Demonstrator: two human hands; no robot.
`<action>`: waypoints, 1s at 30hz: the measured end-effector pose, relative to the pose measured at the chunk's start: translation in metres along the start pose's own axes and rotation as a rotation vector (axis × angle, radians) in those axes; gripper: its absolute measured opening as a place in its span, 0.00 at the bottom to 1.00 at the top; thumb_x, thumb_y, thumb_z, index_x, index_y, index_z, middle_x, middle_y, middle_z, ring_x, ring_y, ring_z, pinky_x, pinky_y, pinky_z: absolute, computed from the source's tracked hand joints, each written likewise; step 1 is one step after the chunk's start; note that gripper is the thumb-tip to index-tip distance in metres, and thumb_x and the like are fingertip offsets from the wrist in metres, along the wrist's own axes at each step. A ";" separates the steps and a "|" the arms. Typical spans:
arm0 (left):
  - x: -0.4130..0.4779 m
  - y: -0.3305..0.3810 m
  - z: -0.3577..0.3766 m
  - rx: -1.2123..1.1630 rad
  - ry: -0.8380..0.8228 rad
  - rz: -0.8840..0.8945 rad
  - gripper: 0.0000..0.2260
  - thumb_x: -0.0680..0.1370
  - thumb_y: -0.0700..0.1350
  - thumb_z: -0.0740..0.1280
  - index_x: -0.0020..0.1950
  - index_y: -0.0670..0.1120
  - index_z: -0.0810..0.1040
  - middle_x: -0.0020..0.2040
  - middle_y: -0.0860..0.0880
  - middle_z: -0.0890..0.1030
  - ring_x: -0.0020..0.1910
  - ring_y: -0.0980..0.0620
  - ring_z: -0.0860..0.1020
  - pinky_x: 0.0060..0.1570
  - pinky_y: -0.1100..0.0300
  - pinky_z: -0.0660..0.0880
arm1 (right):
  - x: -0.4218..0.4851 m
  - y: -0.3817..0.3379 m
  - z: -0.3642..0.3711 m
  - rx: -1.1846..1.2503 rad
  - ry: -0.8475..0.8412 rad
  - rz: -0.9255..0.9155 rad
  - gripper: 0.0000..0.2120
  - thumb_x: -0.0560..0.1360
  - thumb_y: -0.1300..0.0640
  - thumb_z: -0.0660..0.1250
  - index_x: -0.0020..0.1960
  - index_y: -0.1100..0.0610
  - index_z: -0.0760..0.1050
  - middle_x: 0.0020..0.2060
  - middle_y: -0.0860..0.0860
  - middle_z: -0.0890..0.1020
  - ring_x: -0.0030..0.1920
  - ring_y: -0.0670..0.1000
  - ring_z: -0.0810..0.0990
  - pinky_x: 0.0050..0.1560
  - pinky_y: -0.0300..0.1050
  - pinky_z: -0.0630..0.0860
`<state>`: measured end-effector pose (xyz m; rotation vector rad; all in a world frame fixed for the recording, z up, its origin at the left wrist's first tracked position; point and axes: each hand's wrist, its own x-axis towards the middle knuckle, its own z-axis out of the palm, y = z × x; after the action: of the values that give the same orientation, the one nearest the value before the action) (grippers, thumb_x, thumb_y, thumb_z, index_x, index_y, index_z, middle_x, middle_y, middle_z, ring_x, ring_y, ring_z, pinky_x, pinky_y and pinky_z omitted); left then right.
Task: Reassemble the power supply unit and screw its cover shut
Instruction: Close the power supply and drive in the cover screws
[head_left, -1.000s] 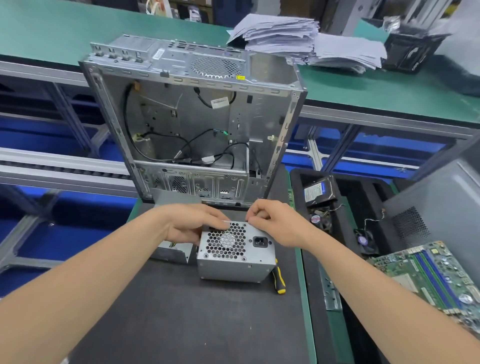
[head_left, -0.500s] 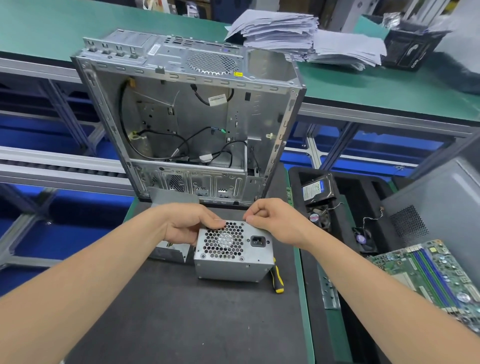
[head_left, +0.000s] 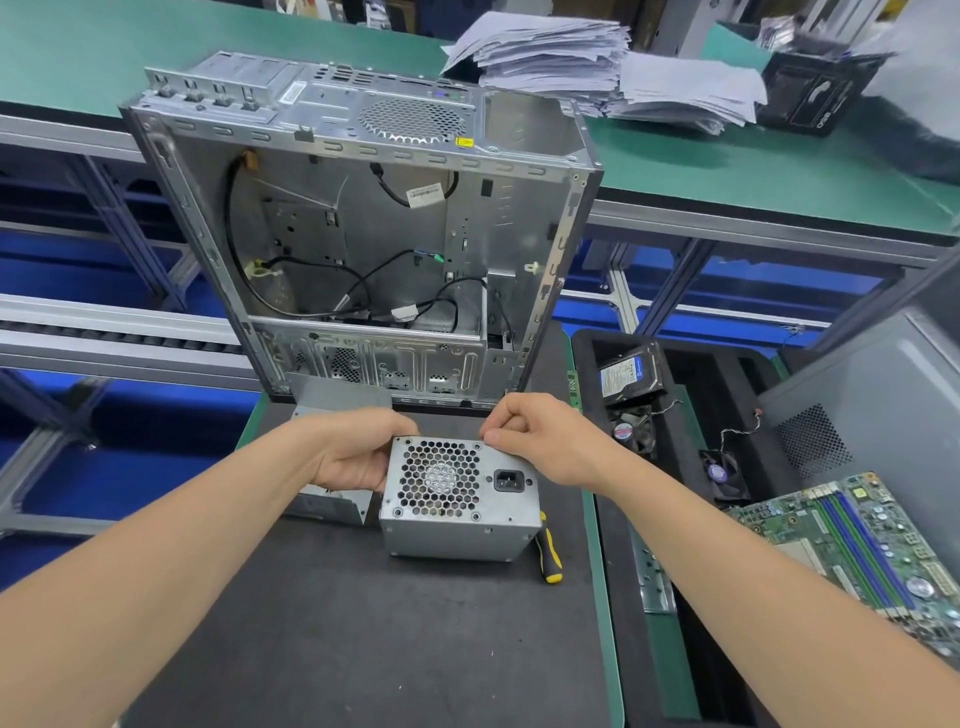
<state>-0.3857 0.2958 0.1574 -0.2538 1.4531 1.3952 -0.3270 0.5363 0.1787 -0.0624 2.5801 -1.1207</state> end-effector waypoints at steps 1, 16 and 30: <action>0.001 0.000 0.001 0.005 0.014 0.001 0.13 0.83 0.36 0.55 0.59 0.32 0.76 0.55 0.35 0.85 0.49 0.43 0.87 0.51 0.44 0.84 | 0.000 0.000 0.000 0.009 0.000 0.001 0.03 0.82 0.50 0.69 0.50 0.47 0.81 0.41 0.48 0.84 0.38 0.43 0.78 0.41 0.40 0.73; 0.005 0.001 0.006 0.048 0.113 0.004 0.12 0.82 0.35 0.55 0.57 0.34 0.77 0.53 0.36 0.85 0.51 0.41 0.86 0.57 0.40 0.82 | 0.001 -0.013 -0.002 -0.150 0.008 -0.095 0.05 0.80 0.54 0.72 0.47 0.45 0.83 0.40 0.38 0.85 0.46 0.36 0.82 0.49 0.35 0.78; 0.004 0.005 0.011 0.112 0.169 -0.017 0.10 0.82 0.35 0.54 0.49 0.37 0.74 0.44 0.38 0.86 0.43 0.43 0.87 0.55 0.40 0.82 | -0.002 -0.043 0.005 -0.910 -0.068 -0.291 0.02 0.83 0.60 0.66 0.55 0.54 0.75 0.33 0.47 0.68 0.40 0.58 0.76 0.39 0.47 0.67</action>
<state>-0.3853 0.3082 0.1601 -0.3177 1.6586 1.2983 -0.3271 0.5031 0.2071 -0.6774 2.8406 0.0742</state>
